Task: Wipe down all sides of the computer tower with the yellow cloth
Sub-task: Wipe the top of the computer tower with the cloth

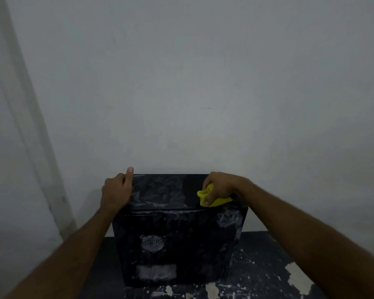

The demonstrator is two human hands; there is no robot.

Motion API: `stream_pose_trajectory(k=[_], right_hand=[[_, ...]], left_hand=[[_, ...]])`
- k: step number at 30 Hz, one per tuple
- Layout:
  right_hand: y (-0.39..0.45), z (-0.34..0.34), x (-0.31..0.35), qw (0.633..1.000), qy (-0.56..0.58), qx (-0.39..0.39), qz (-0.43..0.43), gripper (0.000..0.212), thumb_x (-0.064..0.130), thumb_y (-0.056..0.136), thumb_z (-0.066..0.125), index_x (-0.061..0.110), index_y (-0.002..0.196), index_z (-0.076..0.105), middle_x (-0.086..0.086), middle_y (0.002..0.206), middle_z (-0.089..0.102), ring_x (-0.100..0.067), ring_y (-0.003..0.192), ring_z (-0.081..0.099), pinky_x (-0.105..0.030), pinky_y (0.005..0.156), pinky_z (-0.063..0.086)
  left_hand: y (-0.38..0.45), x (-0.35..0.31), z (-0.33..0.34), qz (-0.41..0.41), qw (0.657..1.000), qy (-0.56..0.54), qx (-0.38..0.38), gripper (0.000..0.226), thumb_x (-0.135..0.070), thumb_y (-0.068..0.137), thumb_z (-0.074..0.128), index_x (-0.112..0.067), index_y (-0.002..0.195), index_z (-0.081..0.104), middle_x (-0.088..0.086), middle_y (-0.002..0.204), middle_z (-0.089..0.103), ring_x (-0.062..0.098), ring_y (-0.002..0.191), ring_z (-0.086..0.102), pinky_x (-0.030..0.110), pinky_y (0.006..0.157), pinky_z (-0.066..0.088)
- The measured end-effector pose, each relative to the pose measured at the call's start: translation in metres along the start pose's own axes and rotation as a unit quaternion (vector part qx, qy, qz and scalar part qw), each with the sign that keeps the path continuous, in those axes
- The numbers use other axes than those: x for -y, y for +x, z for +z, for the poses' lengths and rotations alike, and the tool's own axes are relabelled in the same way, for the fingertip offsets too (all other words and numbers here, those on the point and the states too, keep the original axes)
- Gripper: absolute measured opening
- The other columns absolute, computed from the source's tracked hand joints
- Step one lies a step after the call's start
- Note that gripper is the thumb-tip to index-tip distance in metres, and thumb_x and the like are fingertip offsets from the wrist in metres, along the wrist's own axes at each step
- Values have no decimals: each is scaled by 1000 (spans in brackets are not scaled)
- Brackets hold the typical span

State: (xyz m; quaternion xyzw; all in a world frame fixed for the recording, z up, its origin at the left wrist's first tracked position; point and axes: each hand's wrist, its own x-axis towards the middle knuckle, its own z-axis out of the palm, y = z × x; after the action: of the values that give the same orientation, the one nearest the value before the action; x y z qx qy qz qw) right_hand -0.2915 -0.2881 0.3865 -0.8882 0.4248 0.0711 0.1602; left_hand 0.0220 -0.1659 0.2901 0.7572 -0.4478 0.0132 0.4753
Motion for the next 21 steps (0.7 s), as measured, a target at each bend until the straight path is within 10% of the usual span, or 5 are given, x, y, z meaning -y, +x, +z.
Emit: stream_pose_trajectory(k=[11,17,21], right_hand=[[-12,-2,-11,995,-64,-57,51,55,40,71,88,22,119,67,-4,117,60,-24,102,59,-36,81,53],[3,9,6,954,224,-192,-57,37,40,84,82,15,110,70,-4,114,67,-22,100,64,-32,81,50],[2,5,34,874,439,-179,-102,27,33,89,79,12,105,71,-4,101,74,-17,88,71,-34,78,58]], left_hand=[[-1,-1,-1,-68,996,-55,10,84,-72,98,29,3,72,57,15,72,62,29,70,60,34,62,40],[0,-7,-5,63,994,37,-82,45,-58,99,50,-19,92,69,4,102,72,33,105,59,48,91,45],[-12,-64,-9,109,988,-102,48,43,-66,90,55,-27,88,73,-11,93,75,11,91,68,36,83,53]])
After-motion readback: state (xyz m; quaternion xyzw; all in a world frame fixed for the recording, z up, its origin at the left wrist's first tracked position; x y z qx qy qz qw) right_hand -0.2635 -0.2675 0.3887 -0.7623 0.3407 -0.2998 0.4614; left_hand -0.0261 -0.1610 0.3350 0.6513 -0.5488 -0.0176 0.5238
